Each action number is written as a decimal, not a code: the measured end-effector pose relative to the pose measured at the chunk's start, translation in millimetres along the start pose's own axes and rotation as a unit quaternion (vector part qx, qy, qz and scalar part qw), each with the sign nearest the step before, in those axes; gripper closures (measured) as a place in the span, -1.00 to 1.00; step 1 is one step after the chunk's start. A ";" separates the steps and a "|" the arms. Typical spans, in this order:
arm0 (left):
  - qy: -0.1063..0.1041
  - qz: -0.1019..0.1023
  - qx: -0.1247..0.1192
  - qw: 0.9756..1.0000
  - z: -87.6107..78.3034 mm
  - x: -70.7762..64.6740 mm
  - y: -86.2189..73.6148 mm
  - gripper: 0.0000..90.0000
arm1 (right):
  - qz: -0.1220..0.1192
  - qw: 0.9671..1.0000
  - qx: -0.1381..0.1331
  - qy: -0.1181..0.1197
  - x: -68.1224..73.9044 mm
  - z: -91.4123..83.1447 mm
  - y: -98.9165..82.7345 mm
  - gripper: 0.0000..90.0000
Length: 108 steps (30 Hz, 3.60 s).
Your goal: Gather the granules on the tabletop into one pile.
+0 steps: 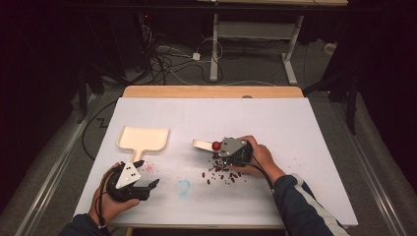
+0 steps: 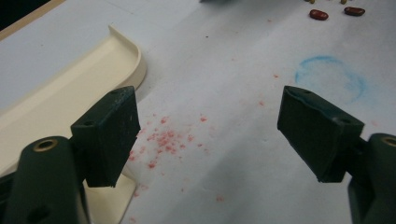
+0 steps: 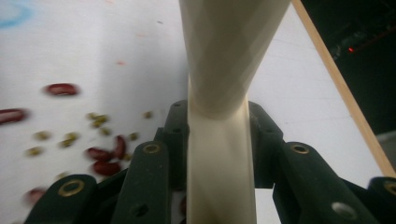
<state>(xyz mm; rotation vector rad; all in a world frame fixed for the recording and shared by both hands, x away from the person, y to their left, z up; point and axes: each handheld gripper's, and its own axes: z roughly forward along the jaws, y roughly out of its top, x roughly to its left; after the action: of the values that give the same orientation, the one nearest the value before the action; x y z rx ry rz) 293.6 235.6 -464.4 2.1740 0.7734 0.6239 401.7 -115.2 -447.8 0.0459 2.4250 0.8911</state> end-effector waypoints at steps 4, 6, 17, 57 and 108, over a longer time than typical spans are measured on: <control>-0.001 0.002 0.002 1.000 0.5 -0.3 0.5 -0.55 | -0.008 1.000 -0.015 0.022 7.7 -15.8 -4.2 0.49; -0.002 0.002 0.002 1.000 0.8 -0.5 0.7 -0.55 | -0.009 0.999 -0.017 0.032 11.8 -22.5 -6.1 0.49; -0.005 0.007 0.003 1.000 3.0 -0.6 2.9 -0.55 | 0.000 0.999 -0.039 0.011 10.6 -44.5 -10.4 0.50; -0.002 0.003 -0.003 1.000 -1.8 4.8 0.9 -0.56 | 0.314 0.941 0.006 0.124 35.0 -44.5 10.4 0.49; -0.016 0.000 -0.001 1.000 1.1 2.6 1.8 -0.56 | 0.124 0.979 -0.062 0.148 -10.4 -67.3 -9.9 0.50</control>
<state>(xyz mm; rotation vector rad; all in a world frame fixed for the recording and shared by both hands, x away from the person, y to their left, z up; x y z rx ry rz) 296.7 235.8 -463.2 2.1770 0.7540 0.5878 377.8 -164.8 -406.4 0.1854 2.6710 1.2362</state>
